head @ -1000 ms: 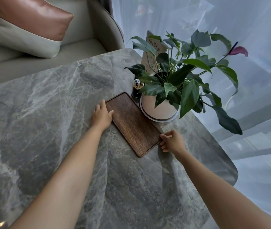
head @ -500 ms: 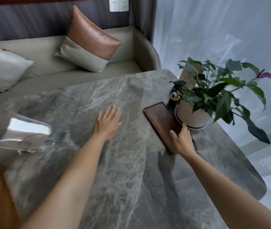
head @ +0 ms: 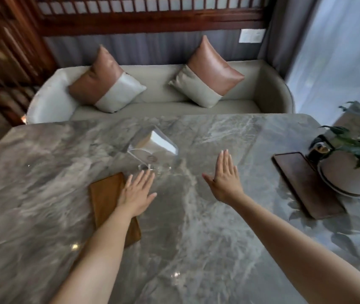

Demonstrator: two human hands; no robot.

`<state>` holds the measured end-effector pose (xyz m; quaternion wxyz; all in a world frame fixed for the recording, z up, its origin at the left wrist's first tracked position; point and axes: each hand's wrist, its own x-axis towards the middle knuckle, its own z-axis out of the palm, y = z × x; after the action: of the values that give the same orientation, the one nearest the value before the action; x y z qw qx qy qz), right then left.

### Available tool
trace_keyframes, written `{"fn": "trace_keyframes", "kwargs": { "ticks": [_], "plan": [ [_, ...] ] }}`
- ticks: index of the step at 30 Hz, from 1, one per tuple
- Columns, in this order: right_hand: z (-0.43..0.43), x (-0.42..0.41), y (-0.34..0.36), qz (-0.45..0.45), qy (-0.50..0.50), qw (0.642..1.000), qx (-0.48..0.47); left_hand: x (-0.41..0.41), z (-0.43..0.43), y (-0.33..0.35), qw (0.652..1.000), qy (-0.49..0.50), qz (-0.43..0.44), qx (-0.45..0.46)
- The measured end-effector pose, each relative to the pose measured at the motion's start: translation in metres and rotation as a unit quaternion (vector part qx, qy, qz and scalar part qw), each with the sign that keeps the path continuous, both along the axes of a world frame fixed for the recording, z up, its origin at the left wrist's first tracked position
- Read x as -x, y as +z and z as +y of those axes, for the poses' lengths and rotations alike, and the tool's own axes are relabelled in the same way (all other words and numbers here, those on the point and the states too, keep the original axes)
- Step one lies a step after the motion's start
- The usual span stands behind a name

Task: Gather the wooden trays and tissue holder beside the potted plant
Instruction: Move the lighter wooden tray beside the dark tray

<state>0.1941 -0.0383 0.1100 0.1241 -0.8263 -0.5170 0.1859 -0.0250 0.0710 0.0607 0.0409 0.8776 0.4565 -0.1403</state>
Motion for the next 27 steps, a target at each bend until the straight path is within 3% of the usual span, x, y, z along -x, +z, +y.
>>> {"fn": "trace_keyframes", "kwargs": {
  "ticks": [7,14,19,27],
  "plan": [
    [0.03,0.102,-0.01,-0.021,0.112,0.993,0.04,0.101,0.011,0.0,0.995,0.098,-0.011,-0.008],
    [0.036,0.181,-0.033,0.013,0.165,0.981,0.1,0.149,0.031,-0.017,0.988,0.156,-0.007,0.008],
    [0.035,0.21,-0.051,0.07,0.139,0.979,0.134,0.162,0.049,-0.033,0.983,0.183,-0.004,0.023],
    [0.034,0.211,-0.076,0.173,-0.008,0.962,0.211,0.164,0.079,-0.043,0.975,0.217,0.003,0.044]
  ]
}}
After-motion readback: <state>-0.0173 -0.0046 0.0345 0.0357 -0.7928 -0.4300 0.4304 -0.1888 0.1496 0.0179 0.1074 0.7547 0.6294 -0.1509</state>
